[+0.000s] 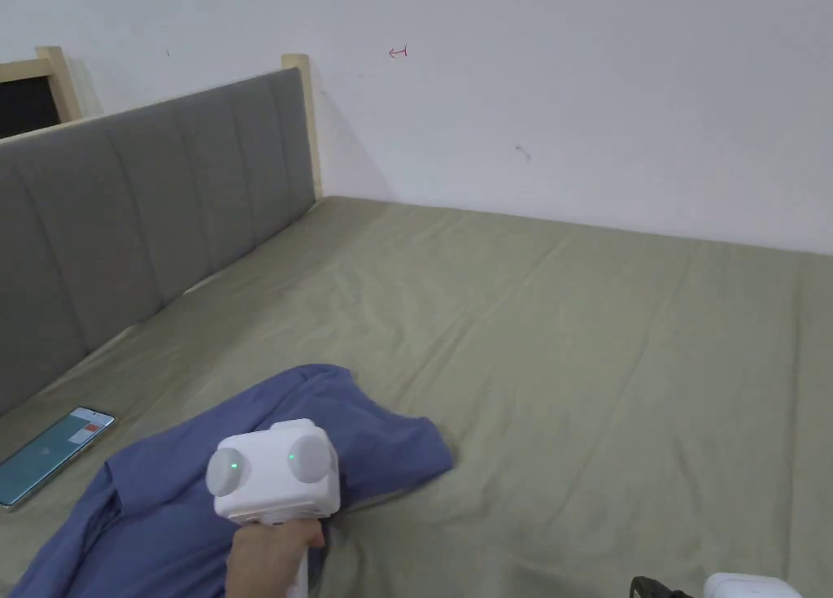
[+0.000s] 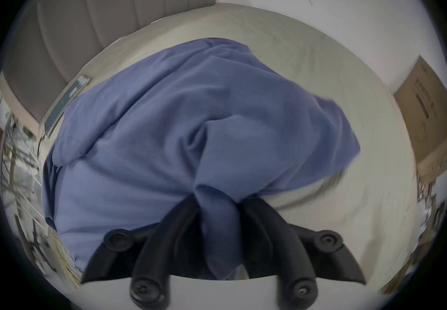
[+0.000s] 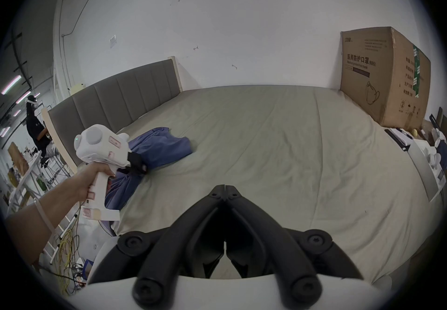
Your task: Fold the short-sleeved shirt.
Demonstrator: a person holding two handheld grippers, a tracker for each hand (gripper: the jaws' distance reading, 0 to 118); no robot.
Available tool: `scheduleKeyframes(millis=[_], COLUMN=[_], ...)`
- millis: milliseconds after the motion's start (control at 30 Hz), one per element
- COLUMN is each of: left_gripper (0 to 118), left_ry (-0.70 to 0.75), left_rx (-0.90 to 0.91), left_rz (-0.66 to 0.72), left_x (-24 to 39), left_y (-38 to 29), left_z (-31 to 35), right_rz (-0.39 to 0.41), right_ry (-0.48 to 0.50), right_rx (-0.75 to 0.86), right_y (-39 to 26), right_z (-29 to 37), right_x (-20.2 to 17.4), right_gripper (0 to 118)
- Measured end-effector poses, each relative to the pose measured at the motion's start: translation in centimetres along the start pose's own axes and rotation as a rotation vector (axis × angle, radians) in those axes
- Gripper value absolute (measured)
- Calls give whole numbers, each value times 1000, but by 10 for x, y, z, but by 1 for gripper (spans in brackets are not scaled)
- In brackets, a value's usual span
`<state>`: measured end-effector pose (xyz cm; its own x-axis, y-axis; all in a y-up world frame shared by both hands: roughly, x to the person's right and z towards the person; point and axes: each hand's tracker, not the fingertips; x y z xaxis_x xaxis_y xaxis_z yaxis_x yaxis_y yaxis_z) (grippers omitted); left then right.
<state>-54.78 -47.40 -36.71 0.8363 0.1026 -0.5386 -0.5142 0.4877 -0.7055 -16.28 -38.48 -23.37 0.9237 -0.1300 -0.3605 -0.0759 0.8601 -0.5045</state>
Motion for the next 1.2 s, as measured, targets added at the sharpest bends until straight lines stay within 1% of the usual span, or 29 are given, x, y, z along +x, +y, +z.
scheduleKeyframes(millis=[67, 133, 200, 300, 500, 633, 700, 833, 933, 1033, 1067, 1167, 1200], left_gripper=[12, 12, 11, 11, 11, 11, 11, 11, 11, 11, 11, 11, 11], left_ry=[-122, -170, -163, -141, -125, -257, -298, -353, -517, -696, -743, -810, -835], left_rx=[-43, -50, -42, -27, 6, 72, 106, 156, 143, 113, 96, 51, 27], left_rz=[159, 245, 211, 160, 187, 187, 137, -50, -152, -270, -329, -463, -461], left_x=[-21, -33, -39, -28, -13, 11, 37, 118, 191, 263, 288, 349, 365], left_y=[3, 3, 4, 7, 25, 42, 50, 54, 42, 11, -2, -45, -60], left_z=[3, 8, 15, 27, 63, 101, 123, 161, 181, 205, 213, 227, 226], right_rz=[-7, -21, -49, -80, -109, -167, -189, -236, -274, -294, -302, -342, -354], right_ry=[-11, -21, -27, -35, -74, -111, -131, -188, -233, -300, -317, -371, -388], right_rx=[-1, 2, 4, 11, 41, 77, 96, 128, 163, 197, 204, 219, 223], right_y=[1, 3, 5, 7, 12, 19, 22, 26, 29, 30, 30, 25, 23], right_z=[2, 3, 5, 7, 20, 34, 42, 60, 77, 98, 105, 121, 126], right_x=[4, 10, 17, 27, 49, 71, 82, 106, 125, 145, 152, 172, 178], right_gripper=[0, 0, 0, 0, 0, 0, 0, 0, 0, 0, 0, 0, 0])
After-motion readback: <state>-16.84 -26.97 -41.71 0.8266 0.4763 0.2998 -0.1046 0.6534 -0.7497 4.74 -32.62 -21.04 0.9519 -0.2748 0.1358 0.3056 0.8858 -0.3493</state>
